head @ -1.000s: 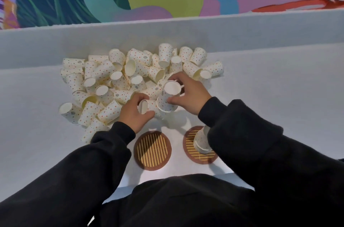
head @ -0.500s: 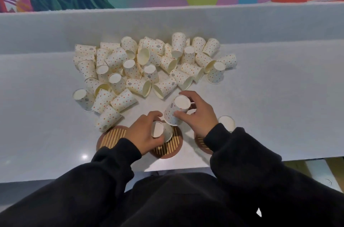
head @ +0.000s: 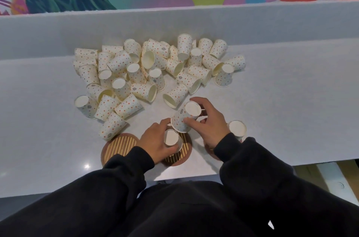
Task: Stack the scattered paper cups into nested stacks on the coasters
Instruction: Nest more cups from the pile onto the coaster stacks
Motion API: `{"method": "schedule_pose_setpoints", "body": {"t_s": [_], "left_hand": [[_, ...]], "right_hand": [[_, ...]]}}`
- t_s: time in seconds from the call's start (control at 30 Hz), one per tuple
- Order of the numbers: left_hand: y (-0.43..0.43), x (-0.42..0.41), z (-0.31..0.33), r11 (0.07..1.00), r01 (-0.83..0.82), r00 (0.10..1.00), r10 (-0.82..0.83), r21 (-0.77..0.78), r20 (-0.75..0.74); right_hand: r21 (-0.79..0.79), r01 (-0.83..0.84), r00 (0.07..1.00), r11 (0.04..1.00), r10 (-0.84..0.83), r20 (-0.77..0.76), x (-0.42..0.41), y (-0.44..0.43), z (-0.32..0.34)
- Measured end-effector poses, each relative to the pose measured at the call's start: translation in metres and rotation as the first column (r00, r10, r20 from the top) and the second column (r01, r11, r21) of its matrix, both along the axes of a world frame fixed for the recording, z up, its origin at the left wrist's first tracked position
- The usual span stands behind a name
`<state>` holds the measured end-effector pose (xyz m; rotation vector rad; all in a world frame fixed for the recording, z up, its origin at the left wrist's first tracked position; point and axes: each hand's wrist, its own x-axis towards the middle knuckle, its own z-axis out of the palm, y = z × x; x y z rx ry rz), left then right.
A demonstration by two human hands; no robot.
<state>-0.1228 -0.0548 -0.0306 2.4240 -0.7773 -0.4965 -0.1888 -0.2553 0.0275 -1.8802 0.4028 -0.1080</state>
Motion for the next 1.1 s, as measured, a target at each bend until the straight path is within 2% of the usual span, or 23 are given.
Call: {"method": "schedule_pose_setpoints", "body": {"t_s": [0.2, 0.3, 0.4, 0.53, 0.6, 0.67, 0.77, 0.9, 1.0, 1.1], "left_hand": [[-0.001, -0.005, -0.006, 1.000, 0.014, 1.000, -0.014, -0.021, 0.006], [0.003, 0.001, -0.002, 0.995, 0.083, 0.994, -0.086, -0.048, -0.065], [0.016, 0.018, -0.006, 0.990, 0.116, 0.980, -0.128, -0.083, -0.155], [0.033, 0.045, -0.007, 0.988, 0.108, 0.983, -0.090, 0.110, -0.162], [0.035, 0.055, -0.002, 0.988, 0.099, 0.982, -0.078, 0.117, -0.174], [0.031, 0.062, 0.004, 0.995, 0.051, 0.990, -0.040, 0.080, -0.134], [0.016, 0.075, 0.013, 0.999, -0.041, 0.999, 0.041, 0.017, 0.014], [-0.014, 0.097, 0.017, 0.998, 0.014, 0.991, -0.006, -0.059, 0.134], [-0.041, 0.112, 0.012, 1.000, 0.020, 0.989, -0.020, 0.000, 0.149], [-0.064, 0.117, 0.003, 0.994, -0.009, 0.995, -0.002, 0.109, 0.099]], "right_hand": [[0.000, -0.031, 0.999, 1.000, 0.031, 0.045, -0.002, 0.004, 0.000], [-0.005, -0.081, 0.995, 0.997, 0.081, 0.062, -0.004, 0.009, -0.003], [-0.101, -0.165, 0.984, 0.981, 0.170, 0.044, -0.004, 0.015, -0.008], [-0.225, -0.311, 0.950, 0.923, 0.311, -0.037, -0.004, 0.024, -0.020], [-0.265, -0.355, 0.935, 0.897, 0.340, -0.102, -0.004, 0.027, -0.029], [-0.300, -0.377, 0.926, 0.876, 0.348, -0.147, -0.005, 0.029, -0.039], [-0.307, -0.383, 0.923, 0.871, 0.347, -0.167, -0.007, 0.030, -0.050], [-0.287, -0.370, 0.925, 0.884, 0.322, -0.201, -0.009, 0.032, -0.062], [-0.262, -0.372, 0.916, 0.891, 0.307, -0.258, -0.009, 0.033, -0.070], [-0.277, -0.372, 0.909, 0.886, 0.287, -0.303, -0.011, 0.035, -0.078]]}}
